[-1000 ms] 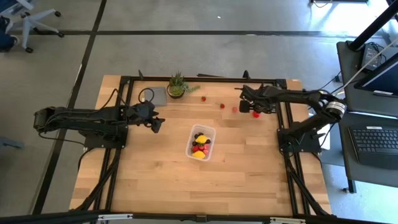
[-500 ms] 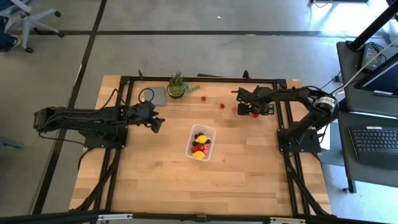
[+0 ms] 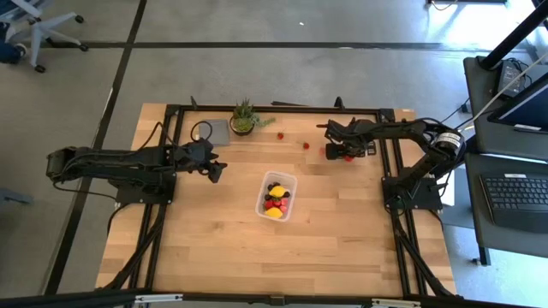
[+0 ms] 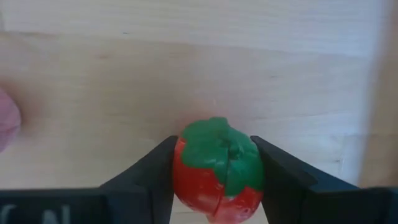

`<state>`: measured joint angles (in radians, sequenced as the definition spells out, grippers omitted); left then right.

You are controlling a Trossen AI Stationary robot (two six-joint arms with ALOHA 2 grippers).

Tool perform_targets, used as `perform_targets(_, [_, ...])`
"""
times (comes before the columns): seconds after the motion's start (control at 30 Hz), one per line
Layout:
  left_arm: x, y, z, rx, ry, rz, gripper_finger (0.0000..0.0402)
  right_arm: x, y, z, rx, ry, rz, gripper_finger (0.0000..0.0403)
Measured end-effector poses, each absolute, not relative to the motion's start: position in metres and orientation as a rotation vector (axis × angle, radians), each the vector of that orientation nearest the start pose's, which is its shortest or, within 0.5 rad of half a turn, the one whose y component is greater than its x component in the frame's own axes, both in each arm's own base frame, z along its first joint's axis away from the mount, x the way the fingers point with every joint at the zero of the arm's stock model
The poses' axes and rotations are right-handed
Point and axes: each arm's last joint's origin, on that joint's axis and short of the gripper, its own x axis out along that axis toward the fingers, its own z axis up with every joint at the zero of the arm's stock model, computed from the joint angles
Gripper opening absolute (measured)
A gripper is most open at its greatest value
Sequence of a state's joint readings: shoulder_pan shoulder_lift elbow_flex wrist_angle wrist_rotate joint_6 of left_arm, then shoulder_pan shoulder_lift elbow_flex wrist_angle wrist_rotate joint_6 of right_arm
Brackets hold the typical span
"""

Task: Pick and placing Produce into tupperware
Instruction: Put the red strawberry into the transparent bin

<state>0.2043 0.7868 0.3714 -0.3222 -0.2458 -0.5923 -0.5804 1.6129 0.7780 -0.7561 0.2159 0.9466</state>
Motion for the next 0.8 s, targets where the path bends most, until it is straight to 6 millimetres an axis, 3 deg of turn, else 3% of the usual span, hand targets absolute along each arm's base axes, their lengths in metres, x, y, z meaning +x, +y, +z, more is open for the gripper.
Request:
perform_targets(0.2, [0.148, 0.038, 0.182, -0.54, 0.594, 0.636, 0.0261, 0.199, -0.131, 0.141, 0.963, 1.23, -1.208, 0.018])
perform_targets(0.43, [0.148, 0.038, 0.182, -0.538, 0.594, 0.636, 0.0261, 0.23, -0.111, 0.188, 0.908, 1.102, -0.936, 0.018])
perform_targets(0.67, [0.148, 0.038, 0.182, -0.538, 0.594, 0.636, 0.0261, 0.288, -0.056, 0.24, 0.826, 0.881, -0.524, 0.018])
perform_targets(0.8, [0.148, 0.038, 0.182, -0.537, 0.593, 0.638, 0.0261, 0.316, -0.021, 0.259, 0.772, 0.755, -0.36, 0.0179])
